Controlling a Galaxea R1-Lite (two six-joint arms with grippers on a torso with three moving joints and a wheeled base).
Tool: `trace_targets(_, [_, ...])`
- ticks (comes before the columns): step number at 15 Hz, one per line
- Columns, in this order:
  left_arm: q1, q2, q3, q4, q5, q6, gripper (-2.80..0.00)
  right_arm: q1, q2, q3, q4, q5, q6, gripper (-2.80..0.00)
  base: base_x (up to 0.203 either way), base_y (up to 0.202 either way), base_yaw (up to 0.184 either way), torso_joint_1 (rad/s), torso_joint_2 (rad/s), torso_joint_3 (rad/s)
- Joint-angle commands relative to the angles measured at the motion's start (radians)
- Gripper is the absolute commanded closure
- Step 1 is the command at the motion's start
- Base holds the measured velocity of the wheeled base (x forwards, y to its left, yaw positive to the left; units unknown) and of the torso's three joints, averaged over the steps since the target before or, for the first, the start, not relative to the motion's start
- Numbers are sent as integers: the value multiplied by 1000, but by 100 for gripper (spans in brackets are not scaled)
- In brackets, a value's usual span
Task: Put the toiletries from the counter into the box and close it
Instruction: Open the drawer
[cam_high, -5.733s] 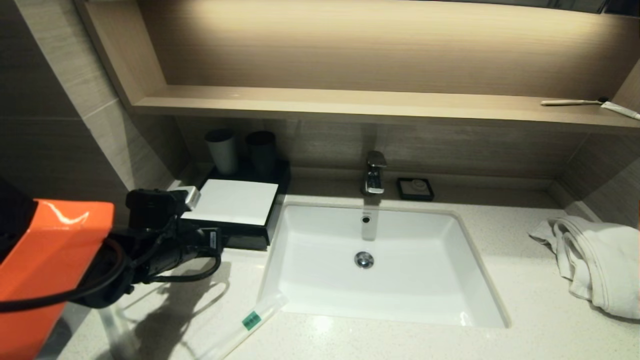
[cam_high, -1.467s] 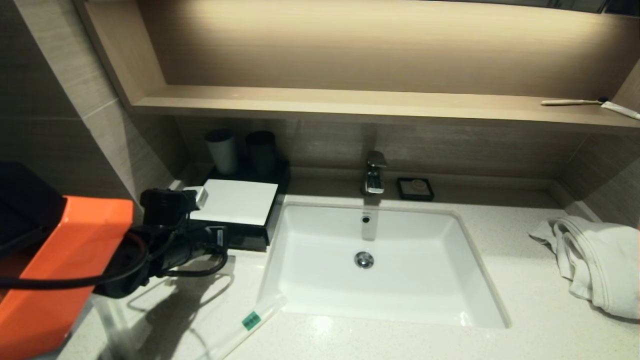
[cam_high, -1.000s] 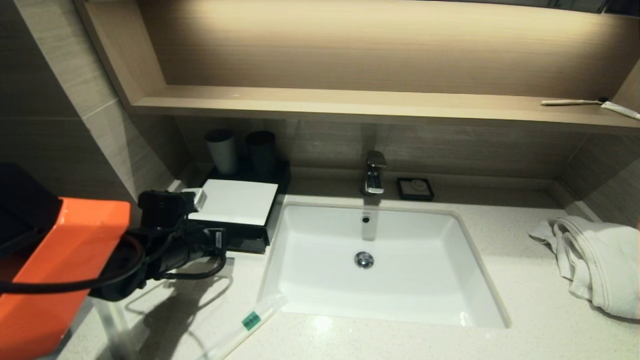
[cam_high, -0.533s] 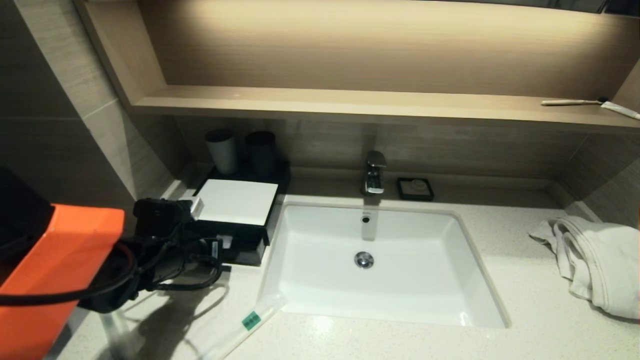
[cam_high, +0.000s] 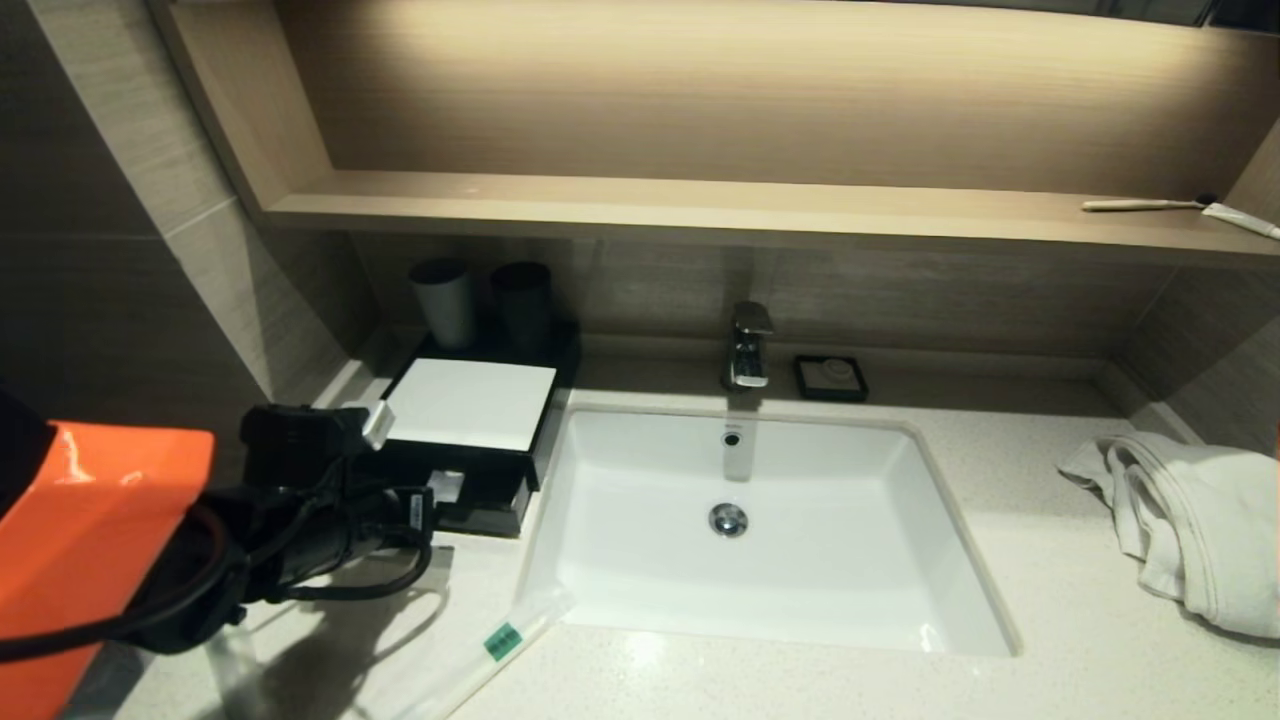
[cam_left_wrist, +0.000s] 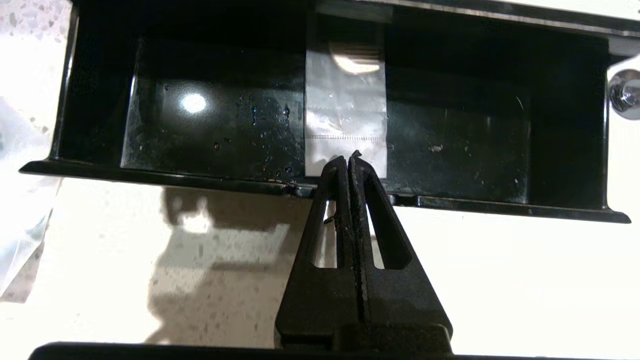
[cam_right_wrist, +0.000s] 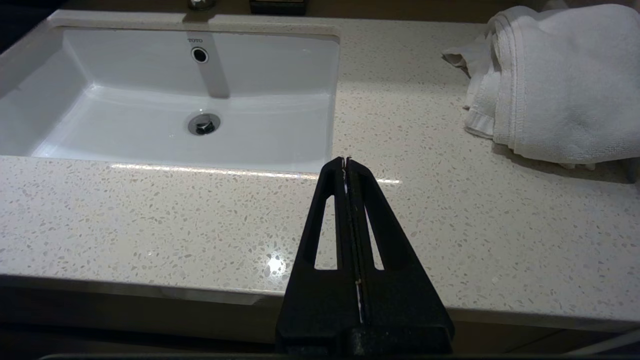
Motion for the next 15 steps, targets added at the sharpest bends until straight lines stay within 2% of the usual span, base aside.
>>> trace_targets(1, [-3,-33,25,-3,1,-1,0,0,0,0,0,0,0,0,0,0,0,0,0,0])
trace_targets(9, [-6,-59,80,-3,0,1,0,0,0,0,0,0,0,0,0,0,0,0,0,0])
trace_targets(15, [-5,-76,43,10,2,-1,0,0,0,0,0,0,0,0,0,0,0,0,0,0])
